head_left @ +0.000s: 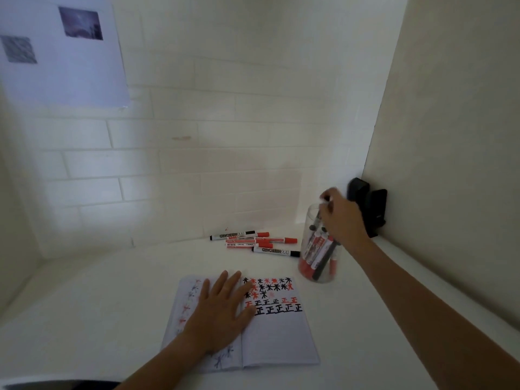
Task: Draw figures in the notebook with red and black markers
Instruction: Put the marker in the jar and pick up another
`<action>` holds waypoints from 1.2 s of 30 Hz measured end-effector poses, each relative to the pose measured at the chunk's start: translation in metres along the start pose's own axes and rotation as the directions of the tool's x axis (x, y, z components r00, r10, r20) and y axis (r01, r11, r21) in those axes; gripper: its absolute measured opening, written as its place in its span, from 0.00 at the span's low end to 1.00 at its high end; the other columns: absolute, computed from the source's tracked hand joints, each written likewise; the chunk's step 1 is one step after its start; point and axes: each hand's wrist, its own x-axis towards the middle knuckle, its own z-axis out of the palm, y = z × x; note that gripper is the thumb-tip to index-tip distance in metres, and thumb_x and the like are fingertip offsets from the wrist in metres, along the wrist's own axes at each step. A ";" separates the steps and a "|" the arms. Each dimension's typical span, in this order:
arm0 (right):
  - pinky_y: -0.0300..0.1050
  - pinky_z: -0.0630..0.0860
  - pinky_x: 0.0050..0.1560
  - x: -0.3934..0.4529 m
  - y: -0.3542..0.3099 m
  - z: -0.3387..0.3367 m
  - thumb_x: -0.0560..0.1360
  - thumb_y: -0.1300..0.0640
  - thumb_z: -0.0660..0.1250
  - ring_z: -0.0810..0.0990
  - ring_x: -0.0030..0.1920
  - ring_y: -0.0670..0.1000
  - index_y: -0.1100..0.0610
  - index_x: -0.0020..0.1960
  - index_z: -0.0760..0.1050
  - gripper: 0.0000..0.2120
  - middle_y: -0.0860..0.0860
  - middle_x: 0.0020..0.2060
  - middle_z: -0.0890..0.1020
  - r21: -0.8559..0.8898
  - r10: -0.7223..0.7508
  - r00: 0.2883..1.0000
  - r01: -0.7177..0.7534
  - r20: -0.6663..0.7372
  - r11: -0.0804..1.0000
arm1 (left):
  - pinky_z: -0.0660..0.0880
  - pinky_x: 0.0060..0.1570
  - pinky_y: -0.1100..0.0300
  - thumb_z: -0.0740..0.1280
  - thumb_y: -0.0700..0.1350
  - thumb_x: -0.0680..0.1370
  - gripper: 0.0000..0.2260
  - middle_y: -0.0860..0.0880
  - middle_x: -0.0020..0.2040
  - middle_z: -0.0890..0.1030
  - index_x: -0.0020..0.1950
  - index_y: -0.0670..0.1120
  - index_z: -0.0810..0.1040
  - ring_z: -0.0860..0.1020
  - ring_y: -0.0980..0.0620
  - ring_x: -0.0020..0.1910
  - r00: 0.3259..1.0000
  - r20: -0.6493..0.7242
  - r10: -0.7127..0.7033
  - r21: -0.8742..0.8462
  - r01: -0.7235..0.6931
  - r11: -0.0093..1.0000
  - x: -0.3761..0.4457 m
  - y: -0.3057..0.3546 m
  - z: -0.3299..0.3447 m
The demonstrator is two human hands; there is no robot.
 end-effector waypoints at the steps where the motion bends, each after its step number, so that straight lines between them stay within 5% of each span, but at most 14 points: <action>1: 0.50 0.81 0.38 0.002 0.002 0.005 0.85 0.55 0.57 0.82 0.35 0.55 0.59 0.56 0.75 0.10 0.56 0.39 0.83 -0.146 -0.019 0.996 0.031 0.086 0.989 | 0.33 0.77 0.44 0.29 0.75 0.71 0.39 0.59 0.80 0.37 0.80 0.65 0.43 0.34 0.52 0.79 1.000 0.002 -0.001 0.003 0.001 1.000 0.000 0.000 0.000; 4: 0.47 0.72 0.42 0.004 -0.003 0.001 0.85 0.55 0.54 0.79 0.40 0.54 0.59 0.52 0.72 0.11 0.55 0.49 0.83 -0.488 -0.053 0.941 0.221 0.335 0.844 | 0.33 0.77 0.44 0.29 0.74 0.70 0.39 0.59 0.80 0.37 0.80 0.64 0.43 0.34 0.52 0.79 1.000 0.007 -0.007 0.018 0.007 1.000 0.000 0.001 -0.001; 7: 0.46 0.69 0.41 0.006 -0.009 -0.005 0.84 0.58 0.57 0.77 0.42 0.53 0.60 0.54 0.73 0.07 0.55 0.51 0.81 -0.474 0.009 0.917 0.198 0.399 0.858 | 0.34 0.77 0.44 0.29 0.74 0.71 0.39 0.58 0.81 0.39 0.80 0.64 0.43 0.35 0.52 0.80 1.000 0.001 -0.005 0.016 0.005 1.000 0.001 -0.001 0.001; 11: 0.45 0.74 0.39 0.005 -0.015 -0.007 0.84 0.55 0.57 0.79 0.38 0.53 0.59 0.50 0.75 0.11 0.54 0.40 0.80 -0.297 -0.055 0.987 0.099 0.152 0.950 | 0.33 0.77 0.45 0.29 0.75 0.70 0.40 0.59 0.79 0.38 0.80 0.65 0.44 0.35 0.52 0.80 1.000 -0.011 -0.003 -0.001 0.003 1.000 0.002 -0.003 0.004; 15: 0.42 0.74 0.45 -0.010 -0.040 0.003 0.80 0.60 0.63 0.77 0.42 0.50 0.59 0.51 0.77 0.05 0.51 0.43 0.80 -0.153 -0.417 0.908 0.406 -0.040 0.901 | 0.33 0.77 0.45 0.29 0.75 0.71 0.39 0.59 0.80 0.40 0.81 0.64 0.46 0.36 0.52 0.80 0.999 -0.038 0.001 -0.017 -0.001 1.000 0.004 -0.005 0.007; 18: 0.44 0.78 0.49 -0.024 -0.054 0.034 0.81 0.60 0.62 0.78 0.45 0.50 0.58 0.52 0.77 0.05 0.51 0.44 0.80 -0.066 -0.461 0.864 0.482 0.202 0.874 | 0.34 0.77 0.45 0.34 0.73 0.75 0.35 0.58 0.82 0.42 0.80 0.64 0.47 0.36 0.53 0.80 0.999 -0.036 -0.012 -0.022 0.011 1.000 0.004 -0.005 0.008; 21: 0.47 0.76 0.52 -0.030 -0.055 0.077 0.82 0.62 0.61 0.78 0.51 0.54 0.59 0.58 0.76 0.07 0.54 0.49 0.79 -0.140 -0.325 0.837 0.422 0.440 0.896 | 0.36 0.78 0.45 0.41 0.69 0.80 0.28 0.57 0.82 0.44 0.80 0.65 0.48 0.37 0.53 0.80 0.999 -0.038 -0.033 -0.024 0.032 0.999 0.005 -0.005 0.008; 25: 0.50 0.75 0.55 -0.038 -0.047 0.117 0.81 0.63 0.63 0.79 0.59 0.58 0.60 0.67 0.71 0.15 0.58 0.58 0.79 -0.378 -0.120 0.839 0.360 0.530 0.853 | 0.36 0.78 0.44 0.43 0.69 0.81 0.28 0.56 0.82 0.47 0.80 0.65 0.50 0.39 0.53 0.81 0.998 -0.053 -0.032 -0.042 0.030 0.999 0.005 -0.005 0.009; 31: 0.50 0.76 0.58 -0.053 -0.036 0.142 0.82 0.60 0.66 0.82 0.56 0.55 0.58 0.66 0.71 0.13 0.56 0.57 0.82 -0.524 -0.089 0.886 0.347 0.455 0.778 | 0.38 0.78 0.43 0.34 0.73 0.74 0.36 0.56 0.82 0.49 0.80 0.65 0.52 0.42 0.53 0.81 0.997 -0.077 -0.023 -0.087 0.017 0.996 0.006 -0.005 0.009; 36: 0.46 0.77 0.46 -0.068 -0.038 0.129 0.74 0.62 0.75 0.82 0.43 0.52 0.58 0.59 0.77 0.15 0.53 0.45 0.83 -0.420 -0.394 0.892 0.452 0.222 0.787 | 0.39 0.78 0.43 0.37 0.73 0.75 0.35 0.55 0.82 0.52 0.80 0.63 0.55 0.43 0.52 0.81 0.995 -0.099 -0.012 -0.121 0.000 0.993 0.004 -0.005 0.006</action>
